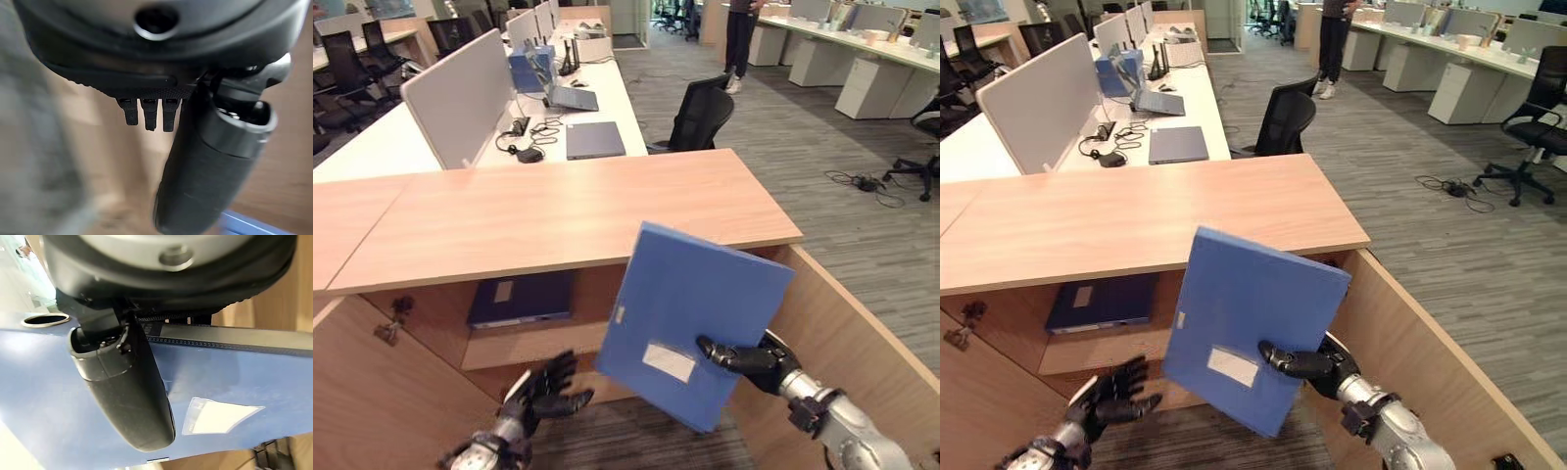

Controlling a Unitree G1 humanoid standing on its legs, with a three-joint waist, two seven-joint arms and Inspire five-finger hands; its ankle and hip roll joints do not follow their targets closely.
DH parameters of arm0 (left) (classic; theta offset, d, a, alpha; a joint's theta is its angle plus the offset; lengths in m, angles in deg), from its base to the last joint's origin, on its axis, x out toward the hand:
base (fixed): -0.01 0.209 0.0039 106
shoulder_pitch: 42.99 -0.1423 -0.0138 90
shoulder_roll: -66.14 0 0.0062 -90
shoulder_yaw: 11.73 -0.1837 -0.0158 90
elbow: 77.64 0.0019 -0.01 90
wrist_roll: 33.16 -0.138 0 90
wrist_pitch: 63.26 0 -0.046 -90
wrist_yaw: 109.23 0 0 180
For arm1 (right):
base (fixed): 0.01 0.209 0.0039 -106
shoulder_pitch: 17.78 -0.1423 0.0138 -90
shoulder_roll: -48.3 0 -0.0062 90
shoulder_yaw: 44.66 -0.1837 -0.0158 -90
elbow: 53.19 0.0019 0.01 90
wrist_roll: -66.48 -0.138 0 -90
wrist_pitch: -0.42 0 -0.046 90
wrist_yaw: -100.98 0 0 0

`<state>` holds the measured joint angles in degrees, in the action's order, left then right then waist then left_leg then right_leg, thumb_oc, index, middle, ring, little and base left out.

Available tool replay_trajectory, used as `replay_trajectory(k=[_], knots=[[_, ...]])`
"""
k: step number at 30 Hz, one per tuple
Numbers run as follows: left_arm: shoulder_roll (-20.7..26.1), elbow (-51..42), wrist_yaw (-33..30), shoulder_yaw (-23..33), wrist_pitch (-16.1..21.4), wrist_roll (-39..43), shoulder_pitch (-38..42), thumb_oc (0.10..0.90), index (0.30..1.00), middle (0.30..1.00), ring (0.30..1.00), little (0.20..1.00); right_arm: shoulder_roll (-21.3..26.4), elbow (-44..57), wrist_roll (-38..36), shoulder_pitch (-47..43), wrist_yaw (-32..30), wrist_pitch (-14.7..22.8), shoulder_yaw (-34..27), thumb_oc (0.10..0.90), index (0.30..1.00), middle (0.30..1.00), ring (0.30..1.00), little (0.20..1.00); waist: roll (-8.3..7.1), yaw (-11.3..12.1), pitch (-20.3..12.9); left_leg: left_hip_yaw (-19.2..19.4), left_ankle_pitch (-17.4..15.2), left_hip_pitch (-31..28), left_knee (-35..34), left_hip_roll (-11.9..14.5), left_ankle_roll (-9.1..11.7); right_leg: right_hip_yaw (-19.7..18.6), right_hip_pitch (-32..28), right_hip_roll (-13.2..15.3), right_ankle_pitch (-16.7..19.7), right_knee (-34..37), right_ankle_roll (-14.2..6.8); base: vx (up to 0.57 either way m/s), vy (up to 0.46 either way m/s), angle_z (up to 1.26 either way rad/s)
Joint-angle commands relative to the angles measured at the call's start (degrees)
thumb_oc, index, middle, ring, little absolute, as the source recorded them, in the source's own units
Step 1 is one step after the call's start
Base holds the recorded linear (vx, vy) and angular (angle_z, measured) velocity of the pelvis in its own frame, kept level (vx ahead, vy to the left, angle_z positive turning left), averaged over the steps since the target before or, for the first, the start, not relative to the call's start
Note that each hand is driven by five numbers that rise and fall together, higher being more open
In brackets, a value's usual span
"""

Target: Put the empty folder in the office cabinet

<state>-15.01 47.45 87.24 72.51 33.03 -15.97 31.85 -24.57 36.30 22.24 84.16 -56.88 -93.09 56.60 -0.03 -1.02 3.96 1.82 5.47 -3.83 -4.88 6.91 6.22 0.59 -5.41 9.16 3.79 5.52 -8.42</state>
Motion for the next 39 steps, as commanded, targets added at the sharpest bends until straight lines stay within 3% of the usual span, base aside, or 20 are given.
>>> replay_trajectory(k=[1, 5, 10, 11, 13, 17, 21, 24, 26, 28, 30, 33, 39], knots=[[-0.08, 3.35, -0.68, -0.64, 5.21, -8.16, 7.03, 0.8, 0.9, 0.9, 0.9, 0.9, -2.64, 4.13, 0.78, -6.19, 2.62, 6.12, -3.54, 0.4, 0.3, 0.3, 0.3, 0.3, 0.34, 0.42, -0.07, 0.35, -8.72, -4.76, -0.12, -2.96, -2.38, 1.8, -2.57, 0.31, -8.02, -3.67, -1.34, 0.01, 0.015, -0.04], [-3.68, 14.06, -3.55, -2.14, 4.68, -12.32, 9.28, 0.8, 0.9, 0.9, 0.9, 0.9, -5.31, -2.75, 7.07, -5.55, -0.78, 7.54, -1.84, 0.4, 0.3, 0.3, 0.3, 0.3, 0.32, 0.24, 0.09, 0.37, -8.86, -4.74, -0.12, -3.0, -2.48, 1.76, -2.44, 0.27, -8.16, -3.8, -1.26, 0.0, 0.007, -0.03], [-5.68, 19.76, -5.74, -2.77, 4.32, -14.13, 10.71, 0.8, 0.9, 0.9, 0.9, 0.9, -5.42, -7.19, 14.76, -5.75, -3.63, 8.91, 0.2, 0.4, 0.3, 0.3, 0.3, 0.3, 0.12, 0.19, 0.24, 0.17, -8.84, -4.46, -0.07, -3.12, -2.57, 2.04, -2.22, 0.25, -8.27, -3.93, -1.23, 0.0, 0.005, 0.02], [-7.19, 26.27, -7.1, -3.25, 3.37, -16.1, 11.79, 0.8, 0.9, 0.9, 0.9, 0.9, -5.8, -11.17, 18.9, -4.93, -5.62, 8.87, 1.3, 0.4, 0.3, 0.3, 0.3, 0.3, -0.18, 0.14, 0.18, 0.06, -8.91, -4.29, -0.05, -3.26, -2.65, 2.21, -2.24, 0.36, -8.33, -4.0, -1.25, 0.0, 0.0, 0.0], [-7.74, 28.63, -7.62, -3.12, 2.84, -16.28, 12.17, 0.8, 0.9, 0.9, 0.9, 0.9, -6.33, -13.13, 19.97, -5.04, -6.17, 8.99, 1.86, 0.4, 0.3, 0.3, 0.3, 0.3, -0.31, 0.19, 0.2, 0.03, -8.92, -4.21, -0.05, -3.27, -2.67, 2.23, -2.19, 0.41, -8.38, -4.04, -1.24, 0.01, 0.016, 0.01], [-7.65, 27.52, -8.17, -4.13, 2.32, -17.93, 11.84, 0.8, 0.9, 0.9, 0.9, 0.9, -5.8, -17.84, 29.07, -5.65, -8.69, 8.82, 3.52, 0.4, 0.3, 0.3, 0.3, 0.3, -0.38, 0.55, 0.44, -0.47, -9.17, -3.97, 0.0, -3.5, -2.89, 2.54, -2.08, 0.65, -8.54, -4.42, -1.26, 0.0, 0.003, 0.02], [-7.56, 26.11, -8.03, -5.06, 2.06, -17.77, 11.5, 0.8, 0.9, 0.9, 0.9, 0.9, -6.52, -20.89, 30.59, -6.15, -9.58, 8.53, 3.99, 0.4, 0.3, 0.3, 0.3, 0.3, -0.31, 0.8, 0.49, -0.74, -9.31, -3.94, 0.03, -3.64, -3.06, 2.66, -2.08, 0.77, -8.6, -4.56, -1.26, 0.01, 0.027, 0.11], [-7.49, 25.41, -8.21, -6.15, 2.1, -17.15, 11.16, 0.8, 0.9, 0.9, 0.9, 0.9, -9.77, -25.24, 26.65, -7.54, -10.13, 7.66, 4.65, 0.4, 0.3, 0.3, 0.3, 0.3, -0.23, 1.36, 0.51, -1.2, -9.38, -4.03, 0.09, -3.82, -3.27, 2.86, -2.39, 0.84, -8.69, -4.53, -1.2, 0.01, 0.023, 0.04], [-7.8, 25.96, -8.7, -7.41, 2.07, -17.29, 11.39, 0.8, 0.9, 0.9, 0.9, 0.9, -14.51, -28.54, 15.1, -9.15, -9.98, 7.57, 4.37, 0.4, 0.3, 0.3, 0.3, 0.3, -0.03, 1.75, 0.39, -1.42, -9.44, -4.2, 0.07, -3.88, -3.3, 2.91, -2.54, 0.9, -8.72, -4.49, -1.16, 0.03, 0.041, 0.03], [-7.92, 26.18, -8.95, -7.57, 2.02, -17.33, 11.45, 0.8, 0.9, 0.9, 0.9, 0.9, -15.79, -29.98, 11.4, -9.76, -9.96, 7.92, 4.26, 0.4, 0.3, 0.3, 0.3, 0.3, -0.02, 1.86, 0.47, -1.39, -9.47, -4.29, 0.08, -3.89, -3.3, 2.95, -2.61, 0.92, -8.75, -4.49, -1.18, 0.0, 0.0, 0.0], [-8.47, 26.71, -10.04, -8.1, 1.86, -16.45, 11.61, 0.8, 0.9, 0.9, 0.9, 0.9, -21.04, -31.33, -3.6, -11.81, -9.91, 8.07, 3.28, 0.4, 0.3, 0.3, 0.3, 0.3, 0.1, 2.4, 0.73, -1.32, -9.45, -4.25, 0.1, -3.9, -3.25, 3.15, -2.56, 0.92, -8.77, -4.42, -1.22, 0.01, 0.018, 0.0], [-8.57, 26.6, -10.56, -8.79, 1.92, -15.25, 11.76, 0.8, 0.9, 0.9, 0.9, 0.9, -24.57, -31.02, -14.84, -13.73, -10.12, 8.57, 2.62, 0.4, 0.3, 0.3, 0.3, 0.3, 0.09, 3.01, 1.19, -1.31, -9.42, -4.02, 0.17, -3.93, -3.14, 3.22, -2.38, 0.88, -8.85, -4.42, -1.3, 0.01, 0.025, 0.09], [-8.08, 24.17, -11.08, -10.79, 1.81, -14.41, 11.77, 0.8, 0.9, 0.9, 0.9, 0.9, -26.61, -30.94, -23.52, -19.28, -12.47, 11.09, 0.74, 0.4, 0.3, 0.3, 0.3, 0.3, 0.1, 4.65, 1.87, -1.78, -9.32, -2.99, 0.29, -4.08, -3.06, 3.86, -2.04, 1.1, -8.87, -4.45, -1.58, 0.0, 0.011, 0.06]])
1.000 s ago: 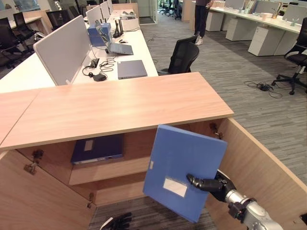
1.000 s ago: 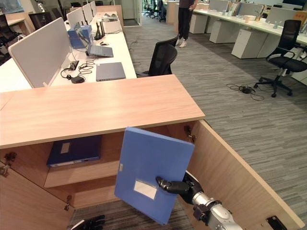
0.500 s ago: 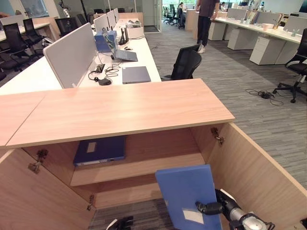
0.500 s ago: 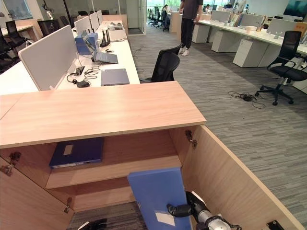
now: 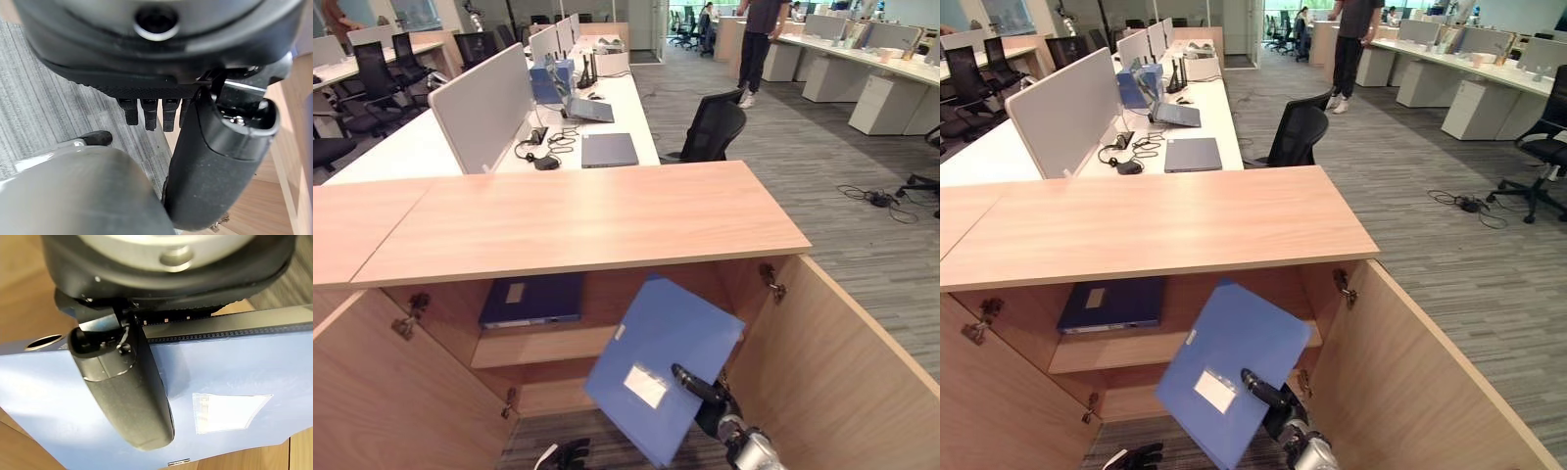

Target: Put the empty folder in the office cabinet

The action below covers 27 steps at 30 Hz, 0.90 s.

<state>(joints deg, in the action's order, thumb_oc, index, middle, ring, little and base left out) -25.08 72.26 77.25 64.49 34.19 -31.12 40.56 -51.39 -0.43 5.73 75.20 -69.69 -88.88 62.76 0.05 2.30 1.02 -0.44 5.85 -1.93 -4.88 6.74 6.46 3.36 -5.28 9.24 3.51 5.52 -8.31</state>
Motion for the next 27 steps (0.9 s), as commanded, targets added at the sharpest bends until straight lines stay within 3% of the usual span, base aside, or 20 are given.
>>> replay_trajectory(k=[1, 6, 12, 14, 16, 19, 24, 27], knots=[[2.0, -0.63, -1.09, -2.78, 0.64, 0.75, 3.12, 0.8, 0.9, 0.9, 0.9, 0.9, 0.2, 5.74, -7.03, -10.4, 0.37, 6.88, -5.47, 0.4, 0.3, 0.3, 0.3, 0.3, 0.01, 1.35, 4.84, 0.47, -9.7, -4.89, 0.31, -3.92, -3.3, 1.1, -2.18, 1.03, -8.59, -4.46, -1.7, 0.0, 0.011, 0.08], [2.85, -3.4, -1.46, -4.99, 0.38, 1.8, 2.71, 0.8, 0.9, 0.9, 0.9, 0.9, -1.42, -2.78, -13.94, -22.21, -4.78, 12.27, -14.87, 0.4, 0.3, 0.3, 0.3, 0.3, 0.33, 4.21, 4.91, -1.14, -10.13, -4.23, 0.68, -4.53, -3.78, 1.76, -2.54, 1.44, -9.29, -5.04, -1.96, 0.05, 0.016, 0.17], [6.97, -9.3, -0.39, -6.79, 1.03, 5.99, 3.4, 0.8, 0.9, 0.9, 0.9, 0.9, 3.5, -8.76, -18.92, -37.16, -7.86, 16.65, -23.99, 0.4, 0.3, 0.3, 0.3, 0.3, 1.72, 7.75, 8.33, -2.72, -9.8, 1.23, 3.74, -4.92, -3.76, 2.41, 1.04, 1.42, -10.01, -7.24, -1.89, -0.07, -0.019, 0.18], [9.28, -13.92, 0.39, -9.27, 1.84, 9.4, 5.09, 0.8, 0.9, 0.9, 0.9, 0.9, 8.69, -13.08, -21.93, -47.27, -8.89, 19.08, -27.78, 0.4, 0.3, 0.3, 0.3, 0.3, 3.44, 9.01, 12.24, -3.71, -9.16, 7.61, 7.52, -4.95, -3.08, 2.68, 5.82, 1.31, -10.21, -9.52, -1.49, -0.27, -0.063, 0.23], [10.65, -15.67, 0.83, -10.89, 2.35, 10.33, 6.58, 0.8, 0.9, 0.9, 0.9, 0.9, 13.08, -17.03, -23.7, -53.71, -9.56, 19.96, -29.09, 0.4, 0.3, 0.3, 0.3, 0.3, 4.33, 9.71, 13.43, -4.28, -8.99, 11.61, 9.49, -4.87, -2.6, 2.98, 9.57, 1.24, -10.51, -11.49, -1.17, -0.17, -0.052, 0.25], [13.04, -17.78, 2.81, -14.87, 2.99, 12.07, 8.83, 0.8, 0.9, 0.9, 0.9, 0.9, 21.79, -25.06, -28.33, -64.85, -10.16, 20.46, -30.67, 0.4, 0.3, 0.3, 0.3, 0.3, 7.07, 10.92, 14.86, -5.21, -9.41, 19.83, 14.68, -4.81, -1.33, 3.11, 18.56, 1.51, -12.59, -18.56, -0.84, -0.1, -0.051, 0.15], [14.21, -17.84, 3.58, -16.53, 3.11, 11.94, 9.37, 0.8, 0.9, 0.9, 0.9, 0.9, 26.79, -28.85, -29.94, -68.65, -10.41, 20.2, -30.51, 0.4, 0.3, 0.3, 0.3, 0.3, 9.05, 11.79, 15.24, -5.64, -10.83, 24.04, 18.17, -5.24, -0.41, 3.33, 23.56, 2.26, -15.44, -23.84, -0.65, 0.0, -0.037, 0.25], [14.96, -17.12, 3.86, -17.1, 3.41, 11.97, 9.98, 0.8, 0.9, 0.9, 0.9, 0.9, 32.29, -30.79, -30.66, -72.14, -10.68, 20.45, -29.83, 0.4, 0.3, 0.3, 0.3, 0.3, 11.04, 12.32, 14.77, -6.32, -11.73, 29.56, 22.38, -5.64, 0.14, 3.12, 29.93, 3.14, -18.13, -30.32, -0.43, 0.0, -0.042, 0.29]])
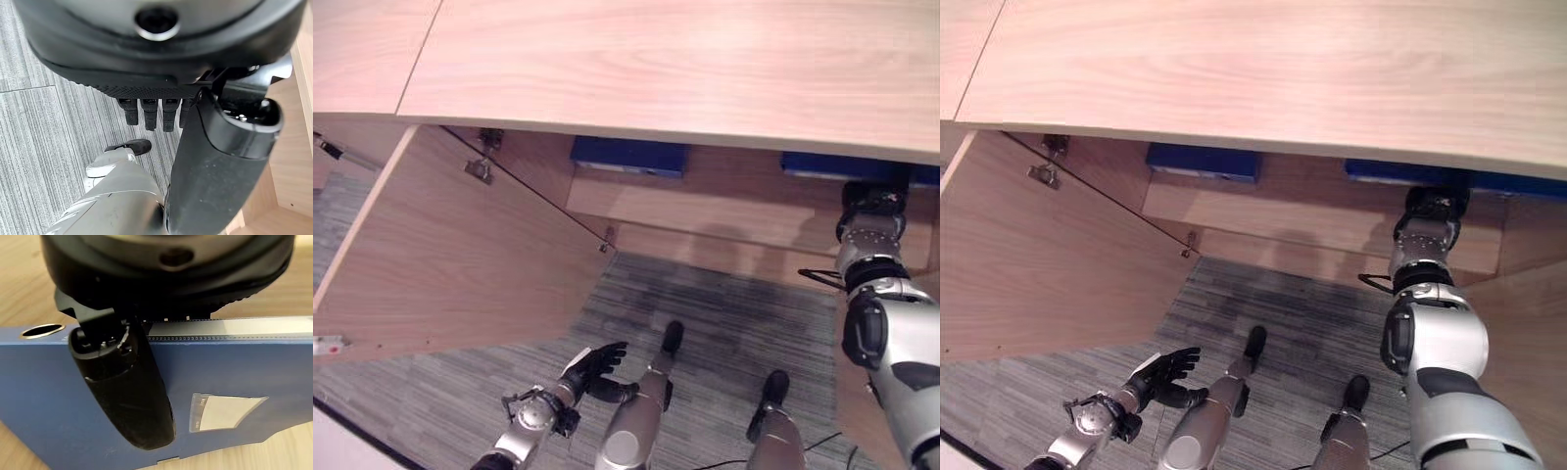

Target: Put the empty folder in the office cabinet

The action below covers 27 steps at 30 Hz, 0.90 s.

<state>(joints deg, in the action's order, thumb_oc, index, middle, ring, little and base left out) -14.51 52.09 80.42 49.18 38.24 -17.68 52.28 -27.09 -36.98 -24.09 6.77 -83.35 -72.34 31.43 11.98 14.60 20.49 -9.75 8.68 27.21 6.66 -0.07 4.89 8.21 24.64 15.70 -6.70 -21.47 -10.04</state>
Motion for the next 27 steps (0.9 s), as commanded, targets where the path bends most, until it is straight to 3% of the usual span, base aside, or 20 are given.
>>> replay_trajectory(k=[1, 6, 12, 13, 14, 19, 20, 21, 24, 26, 27], knots=[[4.72, 3.28, 0.64, -1.85, -0.51, -1.38, -1.71, 0.8, 0.9, 0.9, 0.9, 0.9, 9.13, 5.64, -1.25, -4.53, 2.97, 4.24, 1.48, 0.4, 0.3, 0.3, 0.3, 0.3, -0.4, 0.03, -4.65, 2.82, -14.74, 1.59, 11.86, 1.16, 1.77, -1.96, 1.52, -3.09, -8.28, -5.04, 1.36, -0.01, -0.014, 0.27], [5.15, 4.05, 0.26, -2.33, -0.19, -0.54, -1.53, 0.8, 0.9, 0.9, 0.9, 0.9, 13.59, 4.99, -0.71, -10.13, 1.54, 5.17, 5.34, 0.4, 0.3, 0.3, 0.3, 0.3, 0.68, 0.26, -5.45, 2.54, -16.49, 7.63, 17.41, 0.84, 1.79, -3.79, 8.82, -2.44, -10.7, -12.5, 1.68, 0.01, -0.004, 0.16], [6.31, 3.69, -0.29, -3.0, -0.09, -1.06, -1.4, 0.8, 0.9, 0.9, 0.9, 0.9, 14.65, 3.95, 0.22, -12.23, 0.82, 4.61, 8.27, 0.4, 0.3, 0.3, 0.3, 0.3, 0.86, 0.13, -5.05, 2.25, -19.04, 11.26, 23.0, 0.69, 1.31, -5.57, 13.26, -2.38, -13.38, -19.01, 2.37, 0.02, -0.023, 0.02], [6.5, 3.48, -0.35, -3.17, 0.14, -1.06, -1.38, 0.8, 0.9, 0.9, 0.9, 0.9, 14.75, 3.95, 0.58, -12.64, 0.62, 4.58, 8.66, 0.486, 0.429, 0.429, 0.429, 0.429, 0.67, -0.05, -5.2, 2.29, -20.83, 11.24, 24.15, 0.63, 1.35, -5.87, 13.01, -2.38, -15.14, -19.85, 2.41, 0.01, -0.025, 0.1], [6.79, 3.3, -0.42, -3.39, 0.2, -1.1, -1.32, 0.8, 0.9, 0.9, 0.9, 0.9, 14.93, 3.75, 1.13, -13.02, 0.33, 4.45, 9.16, 0.8, 0.9, 0.9, 0.9, 0.9, 0.88, -0.18, -4.62, 2.34, -19.88, 12.14, 24.81, 0.54, 1.29, -5.8, 14.1, -2.46, -14.11, -20.47, 2.55, 0.01, -0.022, 0.12], [7.34, 2.57, -2.83, -1.78, 0.51, 0.8, -1.12, 0.8, 0.9, 0.9, 0.9, 0.9, 16.07, -2.41, 8.67, -14.96, -7.65, 2.4, 11.38, 0.8, 0.9, 0.9, 0.9, 0.9, 0.78, -1.11, -4.22, 2.12, -20.25, 12.58, 25.14, 0.5, 1.02, -5.81, 14.9, -2.85, -14.76, -21.75, 2.75, -0.01, -0.021, 0.01], [7.86, 3.06, -4.49, -2.54, 0.26, -0.42, -0.88, 0.8, 0.9, 0.9, 0.9, 0.9, 16.77, -7.47, 13.91, -17.1, -14.4, -0.37, 12.65, 0.8, 0.9, 0.9, 0.9, 0.9, 0.41, -1.59, -4.17, 2.25, -20.28, 12.15, 24.76, 0.49, 1.01, -5.94, 14.69, -3.12, -14.97, -21.83, 2.96, 0.0, 0.0, 0.0], [7.66, 3.05, -4.6, -2.5, 0.23, -0.47, -0.74, 0.8, 0.9, 0.9, 0.9, 0.9, 16.91, -7.65, 14.2, -17.76, -14.79, -0.58, 13.01, 0.8, 0.9, 0.9, 0.9, 0.9, 0.51, -1.63, -3.93, 2.32, -20.51, 12.08, 24.89, 0.46, 1.02, -6.02, 14.67, -3.07, -15.22, -22.02, 2.96, 0.0, 0.0, 0.0], [8.07, 3.61, -7.71, -3.54, 0.58, -3.19, -0.43, 0.8, 0.9, 0.9, 0.9, 0.9, 16.02, -11.64, 21.68, -21.2, -20.24, -6.99, 15.89, 0.8, 0.9, 0.9, 0.9, 0.9, -0.09, -2.38, -3.78, 2.41, -22.24, 11.48, 25.57, 0.47, 0.91, -6.53, 14.14, -3.31, -16.97, -22.67, 3.3, 0.05, -0.011, -0.05], [7.78, 4.11, -8.87, -3.88, 0.3, -4.33, -0.39, 0.8, 0.9, 0.9, 0.9, 0.9, 15.42, -13.6, 24.53, -22.06, -21.65, -9.89, 17.42, 0.8, 0.9, 0.9, 0.9, 0.9, -0.18, -2.53, -3.38, 2.5, -20.88, 11.68, 25.15, 0.61, 0.87, -6.25, 14.53, -3.42, -15.55, -22.42, 3.48, -0.05, 0.004, -0.09], [7.61, 4.13, -9.36, -4.12, 0.36, -4.58, -0.16, 0.8, 0.9, 0.9, 0.9, 0.9, 14.75, -14.22, 24.94, -22.2, -22.25, -10.4, 17.79, 0.8, 0.9, 0.9, 0.9, 0.9, -0.43, -2.67, -3.72, 2.42, -22.32, 11.13, 25.29, 0.58, 0.87, -6.53, 13.96, -3.52, -16.94, -22.6, 3.44, 0.09, -0.028, -0.09]])
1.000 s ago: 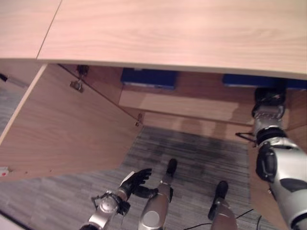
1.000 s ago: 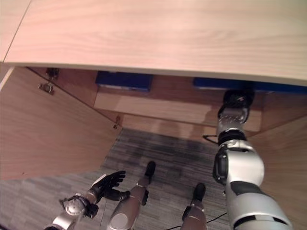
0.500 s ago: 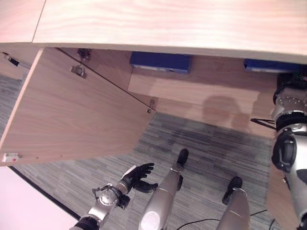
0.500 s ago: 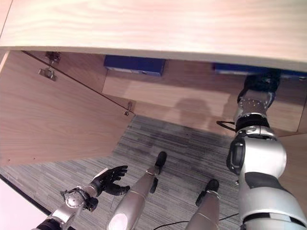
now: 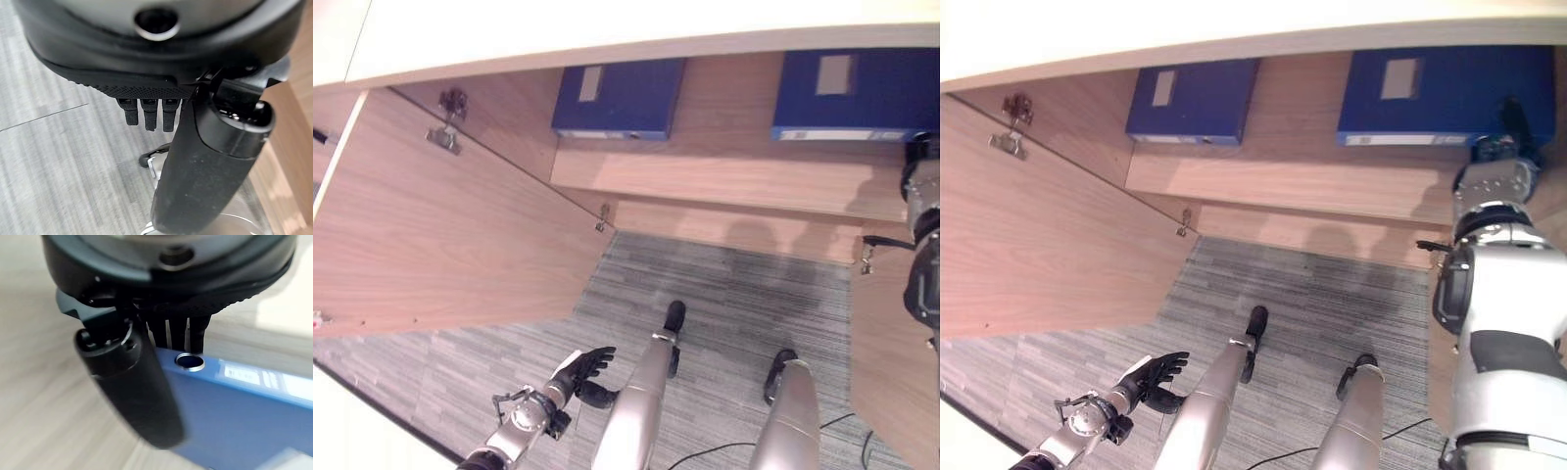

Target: Put the empty folder in the office cabinet

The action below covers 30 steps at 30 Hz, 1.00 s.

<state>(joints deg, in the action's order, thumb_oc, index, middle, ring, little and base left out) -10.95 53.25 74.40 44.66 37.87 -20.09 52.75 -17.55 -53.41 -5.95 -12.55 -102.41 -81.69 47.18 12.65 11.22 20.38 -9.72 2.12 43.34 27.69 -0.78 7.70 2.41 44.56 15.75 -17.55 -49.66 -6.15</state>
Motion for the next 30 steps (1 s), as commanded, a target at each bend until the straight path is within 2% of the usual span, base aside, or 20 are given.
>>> replay_trajectory(k=[1, 2, 3, 4, 5, 6, 8, 17, 25, 30], knots=[[3.91, 3.03, -3.46, 0.43, 0.76, -2.23, -0.64, 0.8, 0.9, 0.9, 0.9, 0.9, 5.15, 2.16, 6.86, -3.07, -3.31, -1.1, 2.18, 0.8, 0.9, 0.9, 0.9, 0.9, -1.03, 0.63, -3.55, 2.4, -15.74, -5.08, 4.19, 1.3, -1.93, -0.73, -6.03, -3.59, -6.07, 5.63, -0.44, 0.09, -0.022, -0.04], [3.61, 3.35, -4.2, 0.32, 0.96, -2.91, -0.58, 0.8, 0.9, 0.9, 0.9, 0.9, 4.64, 1.73, 6.38, -3.05, -4.19, -1.14, 2.05, 0.8, 0.9, 0.9, 0.9, 0.9, -1.1, 0.48, -3.5, 2.43, -15.74, -5.3, 4.05, 1.31, -1.95, -0.7, -6.15, -3.65, -6.04, 5.67, -0.36, -0.09, 0.021, -0.04], [2.82, 4.3, -4.96, 0.21, 0.83, -4.0, -0.73, 0.8, 0.9, 0.9, 0.9, 0.9, 4.19, 1.31, 7.39, -3.25, -5.58, -2.22, 2.18, 0.8, 0.9, 0.9, 0.9, 0.9, -1.26, 0.33, -3.21, 2.52, -14.21, -5.54, 3.27, 1.41, -1.97, -0.32, -6.29, -3.69, -4.42, 6.33, -0.22, -0.09, 0.021, -0.06], [2.4, 4.65, -5.28, 0.12, 0.73, -4.21, -0.75, 0.8, 0.9, 0.9, 0.9, 0.9, 4.03, 0.76, 6.99, -3.12, -6.16, -2.23, 1.78, 0.8, 0.9, 0.9, 0.9, 0.9, -1.38, 0.2, -3.3, 2.57, -14.2, -5.96, 2.92, 1.42, -1.96, -0.28, -6.77, -3.81, -4.43, 6.67, -0.19, 0.02, 0.001, -0.09], [1.9, 5.15, -5.63, 0.07, 0.81, -4.17, -0.75, 0.8, 0.9, 0.9, 0.9, 0.9, 3.87, 0.48, 6.8, -2.95, -6.92, -2.14, 1.5, 0.8, 0.9, 0.9, 0.9, 0.9, -1.65, 0.04, -3.71, 2.49, -15.5, -6.97, 2.62, 1.39, -1.91, -0.61, -7.83, -3.95, -5.69, 6.93, -0.24, 0.0, -0.003, -0.06], [1.47, 5.63, -6.03, 0.26, 0.72, -4.05, -0.59, 0.8, 0.9, 0.9, 0.9, 0.9, 3.6, 0.36, 6.8, -2.96, -7.62, -2.13, 1.19, 0.8, 0.9, 0.9, 0.9, 0.9, -1.58, 0.01, -3.27, 2.57, -13.81, -6.92, 1.97, 1.43, -1.91, -0.22, -7.78, -3.98, -4.04, 7.66, -0.06, 0.0, 0.0, 0.0], [0.82, 6.1, -6.57, 0.31, 0.76, -4.05, -0.37, 0.8, 0.9, 0.9, 0.9, 0.9, 3.08, 0.38, 7.18, -2.92, -8.36, -2.15, 1.12, 0.8, 0.9, 0.9, 0.9, 0.9, -1.71, -0.01, -3.29, 2.55, -13.63, -7.55, 1.23, 1.49, -1.91, -0.09, -8.49, -4.05, -3.87, 8.36, 0.0, -0.05, 0.011, -0.05], [-2.2, 7.73, -8.13, -0.12, 1.27, -2.84, -0.04, 0.8, 0.9, 0.9, 0.9, 0.9, -0.6, 1.11, 6.08, -0.72, -12.25, -0.37, -1.22, 0.8, 0.9, 0.9, 0.9, 0.9, -2.34, -0.37, -3.19, 2.48, -11.99, -11.65, -3.67, 1.8, -1.61, 0.52, -12.59, -4.86, -2.78, 12.71, 0.05, 0.0, -0.004, -0.03], [-5.04, 10.29, -9.01, -0.65, 1.32, -1.75, 0.48, 0.8, 0.9, 0.9, 0.9, 0.9, -6.62, 2.02, 5.42, 4.43, -15.25, 2.18, -4.98, 0.8, 0.9, 0.9, 0.9, 0.9, -2.32, -0.6, -3.5, 2.37, -10.15, -16.22, -8.88, 1.94, -1.34, 1.12, -16.96, -5.44, -1.28, 17.16, -0.12, 0.0, -0.004, -0.03], [-6.13, 10.78, -8.68, -0.53, 1.25, -1.28, 0.18, 0.8, 0.9, 0.9, 0.9, 0.9, -10.3, 4.59, 6.48, 9.62, -15.09, 3.07, -6.31, 0.8, 0.9, 0.9, 0.9, 0.9, -2.43, -0.36, -3.85, 1.97, -8.64, -19.73, -12.78, 2.11, -1.11, 1.84, -20.64, -5.67, 0.18, 21.02, -0.44, 0.01, -0.004, -0.01]])
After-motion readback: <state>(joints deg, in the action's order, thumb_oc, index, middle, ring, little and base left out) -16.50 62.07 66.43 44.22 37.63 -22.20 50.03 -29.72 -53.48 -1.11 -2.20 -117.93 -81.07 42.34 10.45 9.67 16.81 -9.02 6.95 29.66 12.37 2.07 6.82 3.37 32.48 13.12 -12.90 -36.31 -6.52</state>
